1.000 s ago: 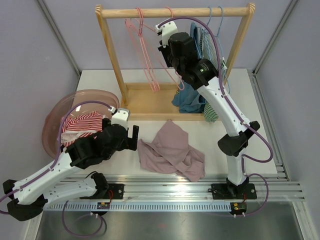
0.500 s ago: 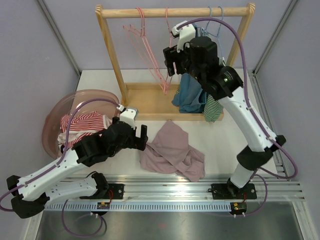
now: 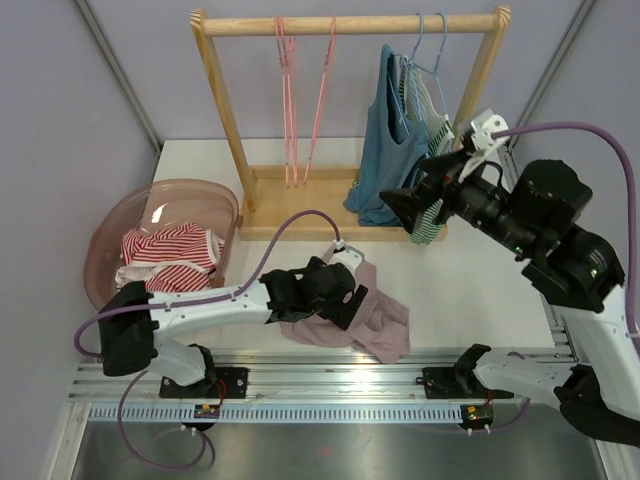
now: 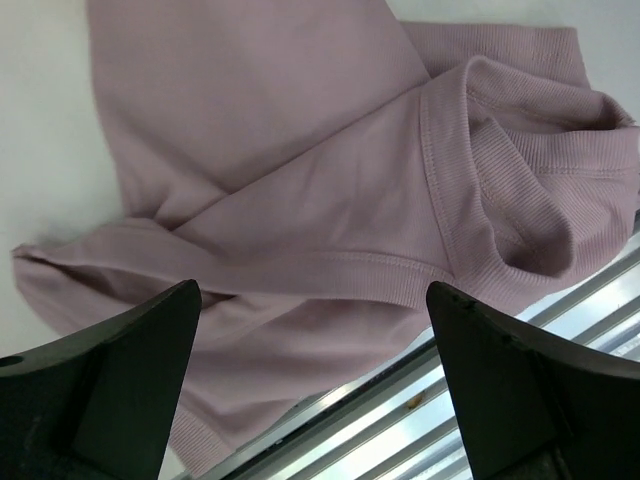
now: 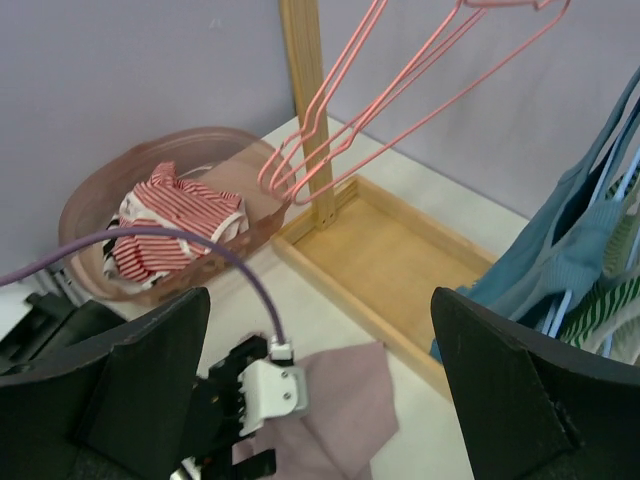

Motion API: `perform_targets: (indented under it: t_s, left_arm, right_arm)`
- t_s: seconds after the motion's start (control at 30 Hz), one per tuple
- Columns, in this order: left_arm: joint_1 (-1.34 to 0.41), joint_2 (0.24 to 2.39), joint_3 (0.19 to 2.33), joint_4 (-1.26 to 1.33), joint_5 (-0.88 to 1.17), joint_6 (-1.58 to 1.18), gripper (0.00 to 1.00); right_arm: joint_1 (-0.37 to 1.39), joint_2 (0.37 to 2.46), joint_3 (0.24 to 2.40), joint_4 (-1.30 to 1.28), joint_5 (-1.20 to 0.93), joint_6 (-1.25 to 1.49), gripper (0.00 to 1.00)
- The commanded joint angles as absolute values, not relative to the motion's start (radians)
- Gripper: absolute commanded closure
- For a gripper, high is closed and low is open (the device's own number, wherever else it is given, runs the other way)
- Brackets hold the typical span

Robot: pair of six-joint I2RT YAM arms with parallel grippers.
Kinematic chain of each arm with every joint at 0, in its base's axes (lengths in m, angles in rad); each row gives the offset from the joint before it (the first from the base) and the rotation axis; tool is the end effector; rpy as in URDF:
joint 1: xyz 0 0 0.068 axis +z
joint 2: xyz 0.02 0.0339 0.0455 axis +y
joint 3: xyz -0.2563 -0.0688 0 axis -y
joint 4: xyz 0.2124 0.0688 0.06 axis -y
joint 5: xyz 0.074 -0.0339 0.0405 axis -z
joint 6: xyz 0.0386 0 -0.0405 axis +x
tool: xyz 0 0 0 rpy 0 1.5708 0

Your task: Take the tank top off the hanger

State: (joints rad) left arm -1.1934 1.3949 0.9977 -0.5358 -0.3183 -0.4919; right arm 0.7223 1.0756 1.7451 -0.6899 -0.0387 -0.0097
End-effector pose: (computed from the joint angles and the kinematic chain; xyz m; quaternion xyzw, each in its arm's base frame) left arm 0.1071 -0.2374 0.2501 0.2755 0.8976 -0.1309 0.3183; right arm 0.1041 0.0937 0.5156 -0.2682 0.6620 0.2570 0.6510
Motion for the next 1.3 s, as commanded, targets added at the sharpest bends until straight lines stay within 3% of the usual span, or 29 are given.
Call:
perform_targets:
  t_s: [0.0, 0.33, 0.4, 0.43, 0.47, 0.53, 0.57, 0.67, 0.87, 1.03, 1.27]
  left_arm:
    - [-1.204, 1.486, 1.054, -0.44, -0.287, -0.506, 0.01]
    - [-1.206, 1.729, 1.049, -0.358, -0.247, -0.521, 0.01]
    - [-1.206, 1.736, 1.017, -0.322, -0.215, -0.526, 0.05]
    - [-1.206, 1.74, 1.006, -0.315, -0.206, -0.531, 0.1]
    - [-1.206, 1.746, 0.999, -0.31, -0.201, -0.534, 0.29]
    - [-1.206, 1.744, 0.98, -0.307, -0.199, -0.543, 0.52]
    - [-1.206, 1.734, 0.973, -0.307, -0.202, -0.546, 0.72]
    - [-1.206, 1.689, 0.948, -0.322, -0.234, -0.555, 1.0]
    - [-1.204, 1.554, 0.954, -0.475, -0.423, -0.598, 1.0]
    - [-1.186, 1.321, 0.999, -0.69, -0.615, -0.673, 1.0]
    - [-1.04, 1.062, 1.118, -0.906, -0.756, -0.652, 1.0]
  right_arm:
    - [0.73, 0.971, 1.634, -0.666, -0.129, 0.037, 0.0]
    - [0.732, 0.85, 1.508, -0.669, -0.19, 0.055, 0.01]
    - [0.732, 0.841, 1.496, -0.664, -0.201, 0.06, 0.0]
    - [0.73, 0.838, 1.493, -0.663, -0.206, 0.061, 0.0]
    - [0.732, 0.831, 1.488, -0.655, -0.209, 0.063, 0.01]
    - [0.732, 0.825, 1.477, -0.649, -0.219, 0.061, 0.01]
    - [0.732, 0.821, 1.474, -0.647, -0.219, 0.06, 0.01]
    - [0.732, 0.812, 1.471, -0.649, -0.219, 0.058, 0.0]
    - [0.732, 0.789, 1.466, -0.65, -0.196, 0.048, 0.01]
    - [0.732, 0.782, 1.456, -0.652, -0.183, 0.038, 0.0]
    - [0.732, 0.793, 1.448, -0.637, -0.17, 0.028, 0.01]
